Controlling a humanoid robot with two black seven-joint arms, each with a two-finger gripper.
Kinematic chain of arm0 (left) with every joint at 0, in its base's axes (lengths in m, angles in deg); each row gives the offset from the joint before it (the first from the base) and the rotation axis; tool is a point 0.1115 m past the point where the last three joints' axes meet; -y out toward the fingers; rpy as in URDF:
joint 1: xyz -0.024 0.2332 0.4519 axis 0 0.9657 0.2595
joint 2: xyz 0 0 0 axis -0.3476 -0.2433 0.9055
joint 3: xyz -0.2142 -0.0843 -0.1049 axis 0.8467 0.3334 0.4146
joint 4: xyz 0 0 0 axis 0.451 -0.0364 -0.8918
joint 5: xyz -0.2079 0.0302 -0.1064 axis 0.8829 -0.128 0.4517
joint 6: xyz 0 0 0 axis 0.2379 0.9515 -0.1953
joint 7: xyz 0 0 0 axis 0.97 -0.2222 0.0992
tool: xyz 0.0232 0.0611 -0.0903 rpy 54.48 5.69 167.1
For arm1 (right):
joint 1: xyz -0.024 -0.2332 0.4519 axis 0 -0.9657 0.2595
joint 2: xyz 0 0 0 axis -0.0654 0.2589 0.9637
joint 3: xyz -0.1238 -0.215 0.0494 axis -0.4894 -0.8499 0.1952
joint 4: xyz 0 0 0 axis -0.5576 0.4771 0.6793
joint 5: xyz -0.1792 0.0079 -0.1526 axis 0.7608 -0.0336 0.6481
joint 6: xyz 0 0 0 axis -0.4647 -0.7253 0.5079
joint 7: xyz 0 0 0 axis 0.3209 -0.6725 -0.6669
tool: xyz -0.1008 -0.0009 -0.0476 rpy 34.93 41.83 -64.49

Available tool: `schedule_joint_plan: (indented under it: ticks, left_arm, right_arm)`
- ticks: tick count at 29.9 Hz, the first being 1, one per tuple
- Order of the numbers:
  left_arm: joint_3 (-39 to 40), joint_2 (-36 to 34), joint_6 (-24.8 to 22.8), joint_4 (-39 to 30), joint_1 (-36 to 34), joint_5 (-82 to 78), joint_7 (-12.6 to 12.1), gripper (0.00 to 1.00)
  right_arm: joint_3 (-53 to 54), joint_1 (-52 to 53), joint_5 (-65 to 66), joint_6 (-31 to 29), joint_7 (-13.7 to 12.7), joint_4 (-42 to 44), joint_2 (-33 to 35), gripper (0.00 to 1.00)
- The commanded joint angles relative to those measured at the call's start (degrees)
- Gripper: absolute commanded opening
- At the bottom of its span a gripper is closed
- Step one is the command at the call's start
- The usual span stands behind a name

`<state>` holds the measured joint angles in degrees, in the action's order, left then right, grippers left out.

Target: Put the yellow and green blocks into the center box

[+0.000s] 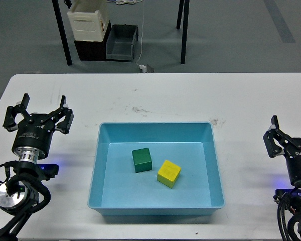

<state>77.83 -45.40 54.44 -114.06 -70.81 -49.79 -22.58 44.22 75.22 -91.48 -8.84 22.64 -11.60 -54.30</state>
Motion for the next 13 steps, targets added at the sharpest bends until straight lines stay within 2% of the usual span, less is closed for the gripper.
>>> schedule_joint_plan:
  ticks: [1,6,13]
  left_arm:
    - [-0.2,1.0,-2.8,-0.1,2.2,0.1,-0.2,1.00]
    - [-0.9,1.8,-4.2,-1.1,4.5,0.2,-1.9,1.00]
    - [-0.9,3.0,-4.3,-1.2,4.8,1.1,-2.1,1.00]
  right_arm:
    - [-0.8,-1.9,0.0,-1.5,-0.6,-0.2,0.0,1.00]
    - [-0.7,-3.6,0.3,-3.2,-0.4,-0.1,0.0,1.00]
    - [-0.6,-4.2,0.5,-3.8,-0.1,0.4,0.0,1.00]
